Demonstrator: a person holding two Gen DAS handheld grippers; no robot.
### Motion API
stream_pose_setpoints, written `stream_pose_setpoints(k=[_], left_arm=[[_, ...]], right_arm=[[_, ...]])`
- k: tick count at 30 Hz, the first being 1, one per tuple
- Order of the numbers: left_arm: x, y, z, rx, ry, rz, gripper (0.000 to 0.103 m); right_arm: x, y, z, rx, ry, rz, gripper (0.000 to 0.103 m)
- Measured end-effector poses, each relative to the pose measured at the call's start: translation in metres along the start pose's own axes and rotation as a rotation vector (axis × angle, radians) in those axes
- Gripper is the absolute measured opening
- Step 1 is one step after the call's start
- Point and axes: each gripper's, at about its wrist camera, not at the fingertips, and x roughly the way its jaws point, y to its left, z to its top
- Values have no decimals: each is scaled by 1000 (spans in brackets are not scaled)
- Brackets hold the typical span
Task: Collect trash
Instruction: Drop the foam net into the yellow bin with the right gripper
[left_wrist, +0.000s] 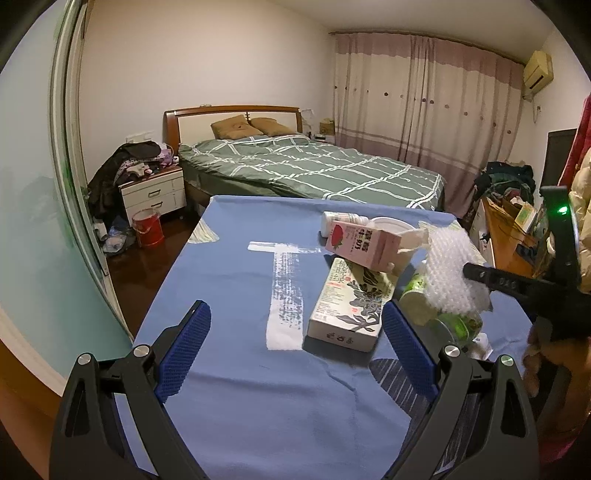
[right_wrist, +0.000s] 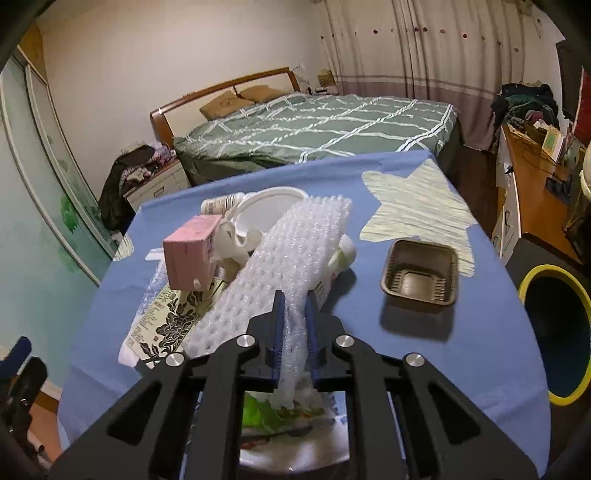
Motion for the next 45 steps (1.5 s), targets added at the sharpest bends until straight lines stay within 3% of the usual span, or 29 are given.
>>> stream_pose_setpoints(k=[12, 22, 32, 38, 43, 45], left_arm=[[2, -25, -7, 49, 16, -46, 92], [3, -55, -10, 101, 34, -96, 92], [22, -99, -22, 161, 105, -170, 92], [39, -137, -28, 182, 154, -186, 92], [55, -167, -31, 167, 191, -158, 92], [61, -173, -32, 153, 203, -142, 92]], right_arm=[[-53, -46, 5, 80, -108, -34, 10], [-79, -133, 2, 215, -170, -235, 11], [-64, -248, -14, 366, -101, -451, 11], [-50, -291, -24, 399, -50, -502, 11], [-34, -324, -33, 417, 6, -505, 13], [-30, -331, -37, 427, 17, -496, 25]])
